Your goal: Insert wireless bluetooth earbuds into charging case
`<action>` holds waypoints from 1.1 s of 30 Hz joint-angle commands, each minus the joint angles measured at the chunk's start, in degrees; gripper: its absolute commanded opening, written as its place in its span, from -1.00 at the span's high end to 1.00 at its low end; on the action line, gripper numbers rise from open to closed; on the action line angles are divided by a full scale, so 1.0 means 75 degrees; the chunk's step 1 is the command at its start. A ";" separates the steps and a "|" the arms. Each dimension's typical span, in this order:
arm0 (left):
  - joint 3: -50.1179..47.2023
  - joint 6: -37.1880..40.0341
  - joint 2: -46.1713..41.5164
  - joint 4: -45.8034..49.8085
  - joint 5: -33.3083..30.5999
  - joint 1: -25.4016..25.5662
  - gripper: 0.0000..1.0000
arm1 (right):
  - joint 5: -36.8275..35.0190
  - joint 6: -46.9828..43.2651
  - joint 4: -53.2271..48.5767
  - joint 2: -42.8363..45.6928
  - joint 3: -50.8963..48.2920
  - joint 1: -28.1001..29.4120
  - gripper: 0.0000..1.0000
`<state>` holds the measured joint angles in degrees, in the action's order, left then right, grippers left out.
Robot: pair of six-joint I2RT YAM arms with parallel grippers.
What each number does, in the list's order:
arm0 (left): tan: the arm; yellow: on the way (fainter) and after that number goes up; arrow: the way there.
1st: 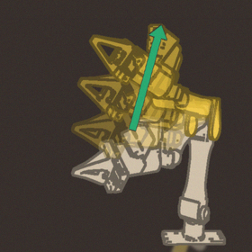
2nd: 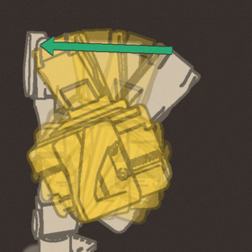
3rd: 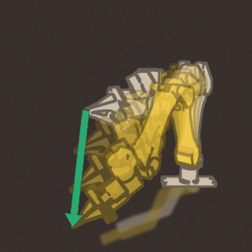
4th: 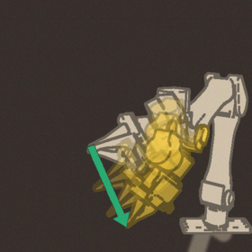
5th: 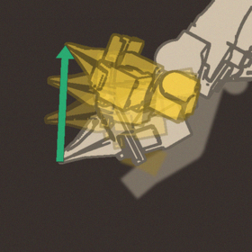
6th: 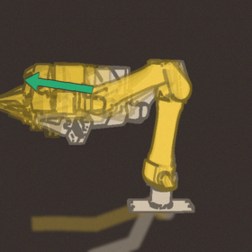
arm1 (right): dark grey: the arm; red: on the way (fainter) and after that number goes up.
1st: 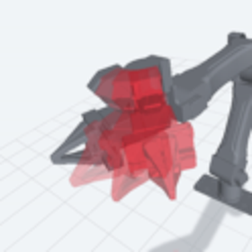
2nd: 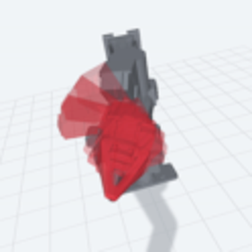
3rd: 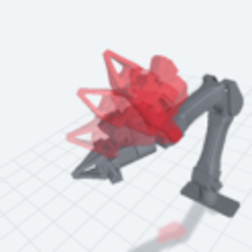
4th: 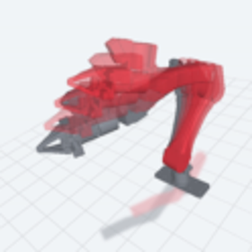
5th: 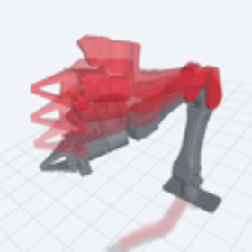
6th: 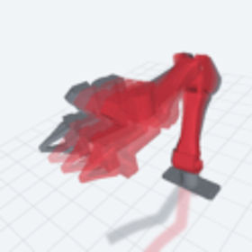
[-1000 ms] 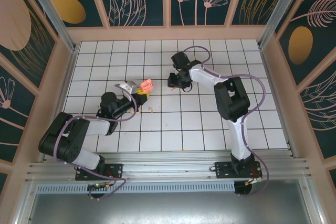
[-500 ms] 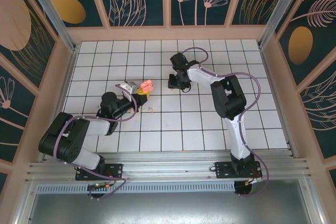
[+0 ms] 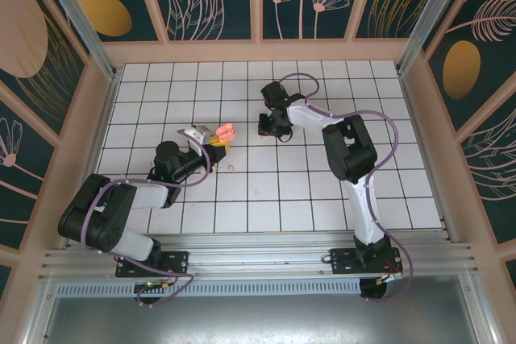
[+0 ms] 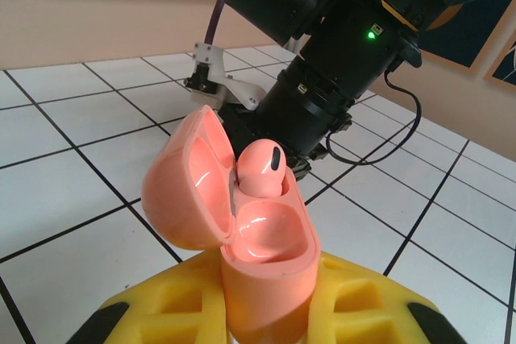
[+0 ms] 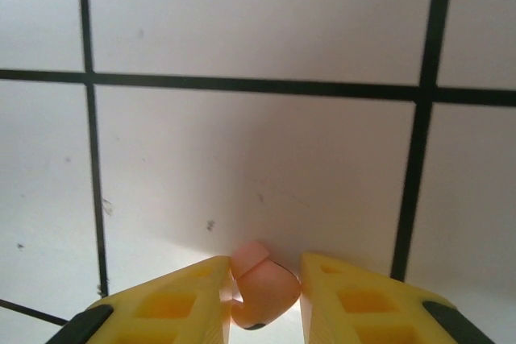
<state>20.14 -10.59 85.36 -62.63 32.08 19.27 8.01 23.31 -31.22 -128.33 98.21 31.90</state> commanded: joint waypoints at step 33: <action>0.0456 0.3447 0.0870 -0.0122 -0.0647 0.1002 0.81 | -0.1357 -0.0982 0.3784 0.5721 -0.4981 0.1503 0.55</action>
<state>21.58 11.33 91.09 -60.25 28.29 26.13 1.19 16.38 -7.03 -87.81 62.37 42.06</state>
